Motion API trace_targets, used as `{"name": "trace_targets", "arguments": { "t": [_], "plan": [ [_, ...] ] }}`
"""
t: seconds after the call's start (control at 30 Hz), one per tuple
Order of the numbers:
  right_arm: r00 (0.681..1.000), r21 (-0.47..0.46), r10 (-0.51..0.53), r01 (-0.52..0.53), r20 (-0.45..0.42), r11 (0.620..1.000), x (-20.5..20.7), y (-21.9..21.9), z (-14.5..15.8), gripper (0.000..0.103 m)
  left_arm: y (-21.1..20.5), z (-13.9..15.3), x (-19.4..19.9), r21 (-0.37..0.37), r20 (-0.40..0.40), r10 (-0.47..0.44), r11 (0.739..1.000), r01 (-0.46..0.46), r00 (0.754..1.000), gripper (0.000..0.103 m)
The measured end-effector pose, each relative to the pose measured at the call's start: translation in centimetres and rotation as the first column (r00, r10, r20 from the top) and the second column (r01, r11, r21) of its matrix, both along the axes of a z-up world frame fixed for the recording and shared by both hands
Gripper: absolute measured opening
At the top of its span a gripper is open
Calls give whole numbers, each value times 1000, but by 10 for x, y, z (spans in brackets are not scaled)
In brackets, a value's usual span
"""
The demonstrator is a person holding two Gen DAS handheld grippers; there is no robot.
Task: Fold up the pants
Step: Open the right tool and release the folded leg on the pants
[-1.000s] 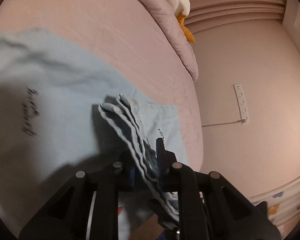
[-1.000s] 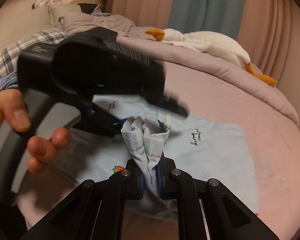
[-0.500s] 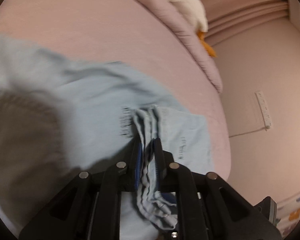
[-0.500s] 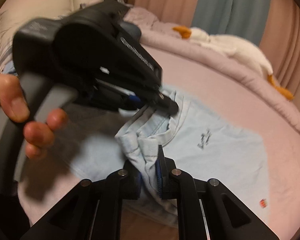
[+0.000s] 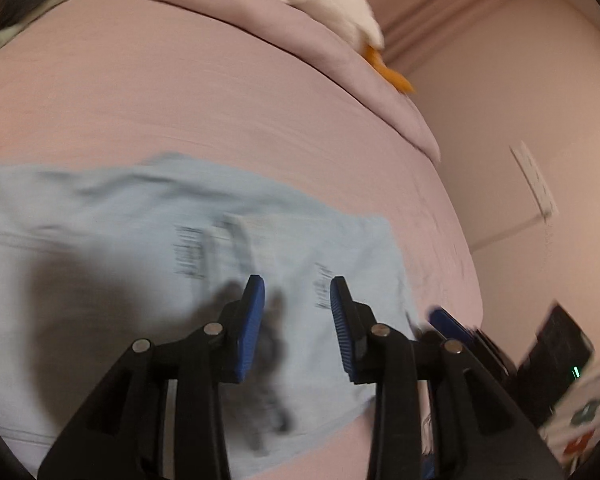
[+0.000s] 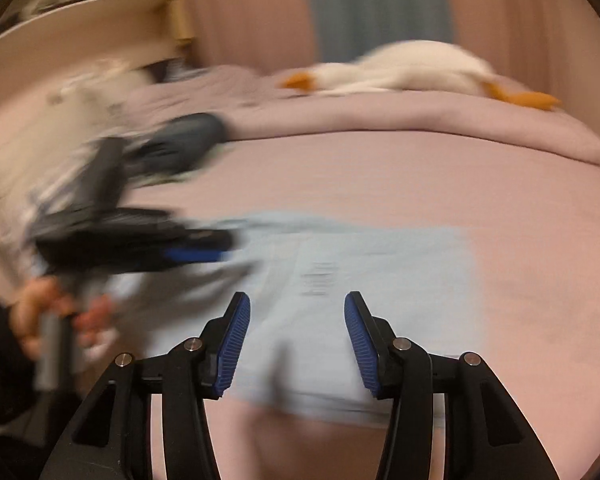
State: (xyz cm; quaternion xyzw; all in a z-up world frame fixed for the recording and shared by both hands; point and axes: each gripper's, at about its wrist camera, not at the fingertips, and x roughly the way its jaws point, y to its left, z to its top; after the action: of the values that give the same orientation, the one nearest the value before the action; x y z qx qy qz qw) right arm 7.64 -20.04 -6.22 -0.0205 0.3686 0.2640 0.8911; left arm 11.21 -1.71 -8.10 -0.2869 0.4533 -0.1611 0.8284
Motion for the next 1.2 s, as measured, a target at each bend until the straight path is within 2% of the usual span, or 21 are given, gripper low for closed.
{"name": "trace_targets", "arguments": {
  "t": [0.1,0.17,0.2,0.23,0.27,0.37,0.43,0.5,0.6,0.73,0.87,0.93,1.07,1.2],
  "plan": [
    [995,-94,-94,91,-31,991,16,-12,-11,30,-39,-4,9,55,-2,-79,995,79,997,31],
    [992,-132,-123,117,-40,984,22,-13,-20,29,-54,-12,14,122,-10,-94,988,95,996,27],
    [991,-141,-125,117,-44,983,23,-11,-23,29,-61,-20,16,180,-27,-92,979,96,995,22],
    [991,-145,-128,120,-49,982,25,-9,-26,29,-62,-24,18,223,-40,-84,971,91,996,7],
    [990,-150,-132,122,-55,981,27,-6,-30,29,-62,-30,17,270,-54,-72,959,84,996,1],
    [989,-167,-131,119,-62,979,23,-4,-35,29,-39,-34,0,347,-43,-4,938,18,999,2],
    [991,-189,-125,113,-54,975,20,-2,-36,29,-26,-35,-11,369,-27,15,929,-4,1000,3],
    [993,-195,-111,102,-32,975,11,-2,-31,29,-14,-39,-23,321,-12,18,947,-13,1000,3],
    [1000,-166,-28,26,-8,986,13,13,-23,29,-12,-39,-26,311,-11,27,950,-23,1000,3],
    [989,-147,138,-143,-44,979,30,56,-24,29,-9,-39,-25,258,-22,32,966,-25,999,3],
    [967,-162,235,-248,-94,955,53,99,-36,30,-5,-36,-35,232,-23,24,973,-18,999,3],
    [955,-180,250,-277,-162,944,69,118,-50,27,-2,-36,-38,227,-20,23,974,-18,1000,3],
    [951,-215,254,-289,-176,933,90,144,-58,27,3,-34,-40,193,-25,30,981,-24,999,3],
    [956,-172,216,-251,-201,952,96,142,-56,27,2,-34,-44,194,-21,20,981,-15,1000,3]
  ]
}}
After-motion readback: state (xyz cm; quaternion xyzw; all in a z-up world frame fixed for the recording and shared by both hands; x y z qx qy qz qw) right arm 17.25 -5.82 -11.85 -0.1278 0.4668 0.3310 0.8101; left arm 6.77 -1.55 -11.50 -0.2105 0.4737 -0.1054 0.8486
